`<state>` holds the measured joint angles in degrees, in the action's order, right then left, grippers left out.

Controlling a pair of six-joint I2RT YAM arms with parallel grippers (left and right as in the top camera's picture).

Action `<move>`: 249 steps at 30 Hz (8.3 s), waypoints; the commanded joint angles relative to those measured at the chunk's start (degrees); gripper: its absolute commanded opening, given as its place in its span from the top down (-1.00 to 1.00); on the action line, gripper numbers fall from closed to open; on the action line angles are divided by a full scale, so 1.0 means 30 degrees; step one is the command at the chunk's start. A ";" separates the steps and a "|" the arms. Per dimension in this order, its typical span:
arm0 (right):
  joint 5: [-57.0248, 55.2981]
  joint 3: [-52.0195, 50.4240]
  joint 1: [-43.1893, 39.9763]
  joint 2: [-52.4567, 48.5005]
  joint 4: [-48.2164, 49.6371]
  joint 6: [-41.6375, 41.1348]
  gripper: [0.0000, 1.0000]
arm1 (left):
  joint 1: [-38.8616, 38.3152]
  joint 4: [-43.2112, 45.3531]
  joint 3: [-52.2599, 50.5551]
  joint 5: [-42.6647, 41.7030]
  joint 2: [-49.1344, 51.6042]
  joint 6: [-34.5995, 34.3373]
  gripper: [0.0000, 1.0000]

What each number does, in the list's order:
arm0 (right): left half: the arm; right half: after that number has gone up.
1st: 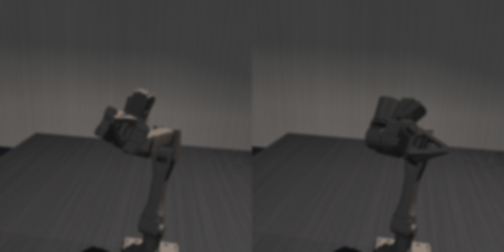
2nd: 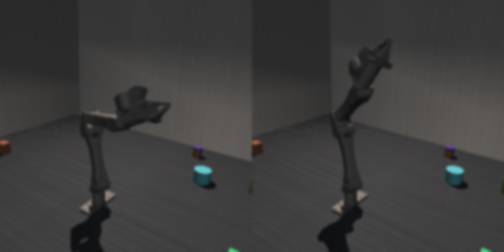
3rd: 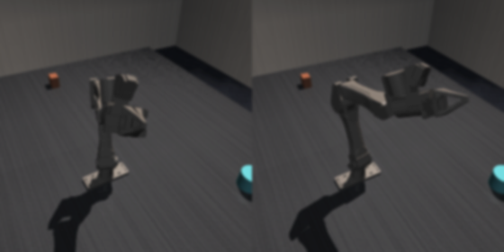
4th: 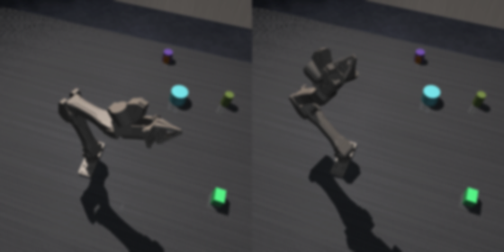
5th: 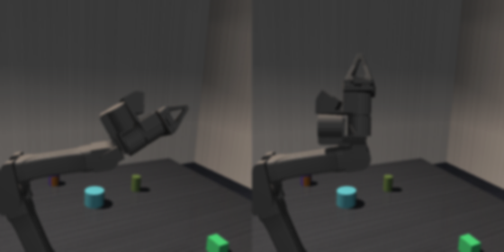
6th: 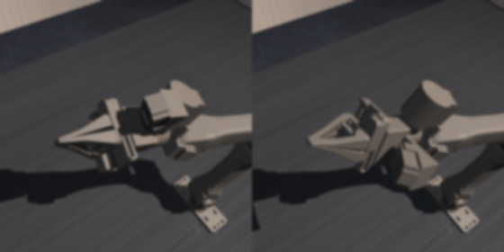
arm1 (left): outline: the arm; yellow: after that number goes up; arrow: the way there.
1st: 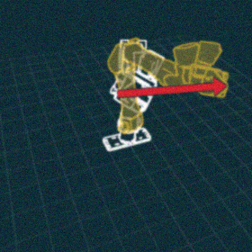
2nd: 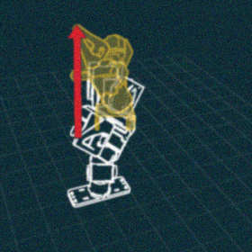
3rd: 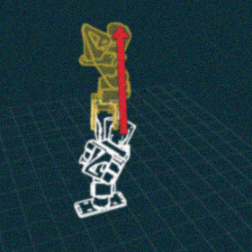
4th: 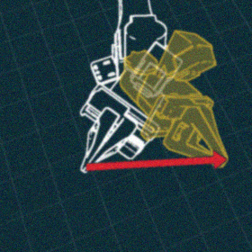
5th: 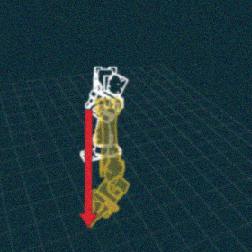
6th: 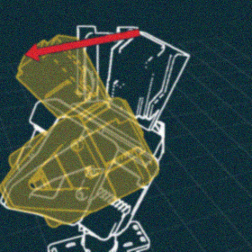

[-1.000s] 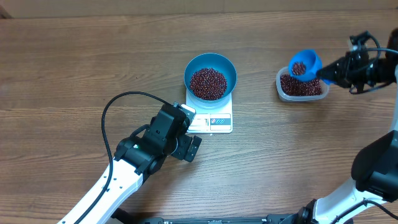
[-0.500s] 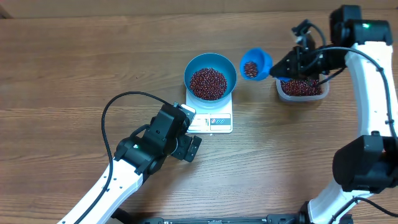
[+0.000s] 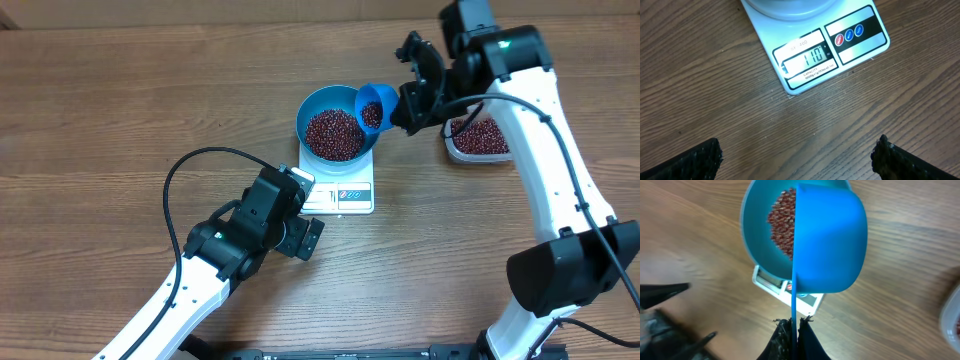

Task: Scoop item into bowl and weigh 150g on scale
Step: 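Carry the filled scoop left over the teal bowl, then tilt the scoop with the right gripper to pour beans into the bowl, then move the empty scoop right back to the bean tub, then dip the blue scoop into the tub and scoop red beans, then carry the filled scoop left over the teal bowl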

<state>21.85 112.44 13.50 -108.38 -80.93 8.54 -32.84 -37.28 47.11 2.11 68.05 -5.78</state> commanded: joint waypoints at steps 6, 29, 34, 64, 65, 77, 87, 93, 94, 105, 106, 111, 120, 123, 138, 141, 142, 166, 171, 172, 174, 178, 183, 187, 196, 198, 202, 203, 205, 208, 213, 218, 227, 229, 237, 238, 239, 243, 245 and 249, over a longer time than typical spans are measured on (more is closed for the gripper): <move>-0.6681 0.0605 0.2907 0.0372 0.1749 -0.0998 0.93 | 0.0117 0.0007 0.0423 -0.0153 0.0029 0.0219 -0.99; -1.3894 0.0605 0.6914 0.0372 0.3687 -0.0189 0.93 | 0.0117 0.0007 0.0423 -0.0153 0.0029 0.0219 -0.99; -1.3908 0.0605 0.6965 0.0372 0.3679 -0.0197 0.93 | 0.0117 0.0007 0.0423 -0.0153 0.0029 0.0219 -1.00; -0.6404 0.3920 -0.0867 0.0372 -0.0954 -0.0430 0.93 | 0.0117 0.0007 0.0423 -0.0153 0.0029 0.0219 -0.99; -0.6441 0.3898 -0.1282 0.0372 -0.1064 -0.0423 0.93 | 0.0117 0.0007 0.0423 -0.0153 0.0029 0.0219 -0.99; -0.7264 0.1814 -0.5909 0.0328 -0.1494 -0.1282 0.93 | 0.0117 0.0007 0.0423 -0.0153 0.0029 0.0219 -0.99; -0.7956 -0.1974 -0.6455 0.0328 0.0707 -0.1268 0.93 | 0.0117 0.0007 0.0423 -0.0153 0.0029 0.0219 -0.99; -0.8262 -0.3060 -0.6455 0.0321 0.1399 -0.0925 0.93 | 0.0117 0.0007 0.0423 -0.0153 0.0029 0.0219 -0.99; -0.8269 -0.3198 -0.6455 0.0321 0.1450 -0.0838 0.93 | 0.0117 0.0007 0.0423 -0.0153 0.0029 0.0226 -0.98; -1.0061 -0.5632 -0.6455 0.0299 0.3949 -0.0925 0.93 | 0.0117 0.0007 0.0423 -0.0153 0.0029 0.0219 -0.99; -1.0061 -0.5719 -0.6455 0.0299 0.4065 -0.0925 0.93 | 0.0117 0.0007 0.0423 -0.0153 0.0029 0.0219 -0.99; -0.9755 -0.6477 -0.6455 0.0299 0.4612 -0.0925 0.93 | 0.0117 0.0007 0.0423 -0.0153 0.0029 0.0219 -0.99; -0.7147 -0.6790 -0.6448 0.0291 0.4444 -0.0925 0.93 | 0.0117 0.0007 0.0423 -0.0153 0.0029 0.0219 -0.99; -0.6317 -0.7876 -0.6448 0.0291 0.4641 -0.0918 0.93 | 0.0117 0.0007 0.0423 -0.0153 0.0029 0.0219 -0.99; -0.4218 -0.7912 -0.6455 0.0299 0.4699 -0.0831 0.93 | 0.0117 0.0007 0.0423 -0.0153 0.0029 0.0219 -0.99; -0.3534 -0.7810 -0.6455 0.0299 0.4677 -0.0743 0.92 | 0.0117 0.0007 0.0423 -0.0153 0.0029 0.0226 -0.99; -0.3031 -0.7810 -0.6455 0.0299 0.4677 -0.0605 0.93 | 0.0117 0.0007 0.0423 -0.0153 0.0029 0.0219 -0.99; 0.3330 -0.7730 -1.0265 0.0364 0.4524 -0.0255 0.93 | 0.0117 0.0007 0.0423 -0.0153 0.0029 0.0226 -0.99; 0.4182 -0.7089 -1.1140 0.0379 0.4029 0.0131 0.93 | 0.0117 0.0007 0.0423 -0.0153 0.0029 0.0219 -0.99; 0.4524 -0.7016 -1.1278 0.0379 0.4014 0.0175 0.93 | 0.0117 0.0007 0.0423 -0.0153 0.0029 0.0226 -0.99; 0.5144 -0.6958 -1.1555 0.0379 0.4029 0.0168 0.93 | 0.0117 0.0007 0.0423 -0.0153 0.0029 0.0219 -0.99; 0.5348 -0.6958 -1.2138 0.0379 0.3942 0.0087 0.93 | 0.0117 0.0007 0.0423 -0.0153 0.0029 0.0219 -0.99; 0.6324 -0.6958 -1.3318 0.0372 0.3592 0.0328 0.93 | 0.0117 0.0007 0.0423 -0.0153 0.0029 0.0219 -0.99; 0.8677 -0.6958 -1.4236 0.0372 0.3330 0.1341 0.93 | 0.0117 0.0007 0.0423 -0.0153 0.0029 0.0219 -0.99; 1.1832 -0.6907 -1.3814 0.0372 0.2484 0.2557 0.93 | 0.0117 0.0007 0.0423 -0.0153 0.0029 0.0219 -0.99; 1.1832 -0.6688 -1.3384 0.0379 0.2149 0.2565 0.93 | 0.0117 0.0007 0.0423 -0.0153 0.0029 0.0219 -0.99; 1.1832 -0.5559 -1.2160 0.0466 0.1093 0.2696 0.93 | 0.0117 0.0007 0.0423 -0.0153 0.0029 0.0219 -0.99; 1.1825 -0.5289 -1.1876 0.0481 0.0896 0.2703 0.93 | 0.0117 0.0007 0.0423 -0.0153 0.0029 0.0219 -0.99; 1.1825 -0.4728 -1.1198 0.0539 0.0525 0.2761 0.93 | 0.0117 0.0007 0.0423 -0.0153 0.0029 0.0219 -0.99; 1.1744 -0.3993 -1.0105 0.0554 0.0015 0.2769 0.92 | 0.0117 0.0007 0.0423 -0.0153 0.0029 0.0219 -0.99; 1.1730 -0.3424 -0.8313 0.0554 -0.0153 0.2761 0.93 | 0.0117 0.0007 0.0423 -0.0153 0.0029 0.0219 -0.99; 1.0601 -0.3155 -0.6601 0.0554 -0.0226 0.2586 0.93 | 0.0117 0.0007 0.0423 -0.0153 0.0029 0.0219 -0.99; 0.7679 -0.1537 -0.4634 0.0554 -0.0466 0.1574 0.93 | 0.0117 0.0007 0.0423 -0.0153 0.0029 0.0226 -0.99; 0.6339 -0.1049 -0.3905 0.0554 -0.0488 0.1056 0.93 | 0.0117 0.0007 0.0423 -0.0153 0.0029 0.0219 -0.99; 0.2237 -0.0758 -0.1545 0.0554 -0.0058 -0.0437 0.93 | 0.0117 0.0007 0.0423 -0.0153 0.0029 0.0219 -0.99; 0.1974 -0.0714 -0.1355 0.0554 -0.0066 -0.0444 0.93 | 0.0117 0.0007 0.0423 -0.0153 0.0029 0.0219 -0.99; 0.1676 -0.0699 -0.1151 0.0554 -0.0029 -0.0583 0.93 | 0.0117 0.0007 0.0423 -0.0153 0.0029 0.0226 -0.99; 0.0226 -0.0685 -0.0423 0.0554 0.0219 -0.1005 0.92 | 0.0117 0.0007 0.0423 -0.0153 0.0029 0.0219 -0.99; -0.0306 -0.0685 -0.0015 0.0554 0.0335 -0.1013 0.93 | 0.0117 0.0007 0.0423 -0.0153 0.0029 0.0219 -0.99; -0.1435 -0.0685 0.0787 0.0554 0.0517 -0.1013 0.93 | 0.0117 0.0007 0.0423 -0.0153 0.0029 0.0219 -0.99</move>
<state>21.74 108.22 14.02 -107.74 -80.03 6.00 -32.84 -37.28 47.11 2.11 68.05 -5.78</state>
